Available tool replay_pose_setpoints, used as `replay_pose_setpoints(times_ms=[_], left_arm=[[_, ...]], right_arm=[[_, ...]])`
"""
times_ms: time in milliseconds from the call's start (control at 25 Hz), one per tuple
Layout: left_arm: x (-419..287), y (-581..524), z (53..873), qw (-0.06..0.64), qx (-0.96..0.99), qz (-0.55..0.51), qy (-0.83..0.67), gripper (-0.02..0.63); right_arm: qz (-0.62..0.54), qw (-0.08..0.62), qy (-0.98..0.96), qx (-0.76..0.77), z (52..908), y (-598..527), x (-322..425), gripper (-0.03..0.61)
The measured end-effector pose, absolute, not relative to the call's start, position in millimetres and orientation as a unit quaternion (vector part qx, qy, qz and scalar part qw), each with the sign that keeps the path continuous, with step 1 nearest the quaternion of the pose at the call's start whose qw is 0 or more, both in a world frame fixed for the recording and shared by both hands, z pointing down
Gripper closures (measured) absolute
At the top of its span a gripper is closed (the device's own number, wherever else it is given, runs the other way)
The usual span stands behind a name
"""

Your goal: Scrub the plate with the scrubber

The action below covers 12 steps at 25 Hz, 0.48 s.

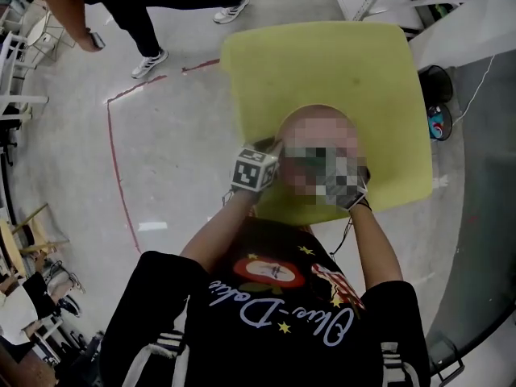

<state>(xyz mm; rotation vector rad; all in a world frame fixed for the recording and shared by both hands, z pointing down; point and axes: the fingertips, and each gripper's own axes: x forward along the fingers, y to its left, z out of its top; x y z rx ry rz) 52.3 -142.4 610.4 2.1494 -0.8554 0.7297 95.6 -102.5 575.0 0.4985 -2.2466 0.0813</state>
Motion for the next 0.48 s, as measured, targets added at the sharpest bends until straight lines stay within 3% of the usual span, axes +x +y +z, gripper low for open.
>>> replay_pose_setpoints(times_ms=[480], left_arm=[[52, -140, 610, 0.346, 0.829, 0.294, -0.328, 0.554]], right_arm=[[-0.043, 0.476, -0.856, 0.196, 586, -165, 133, 0.517]])
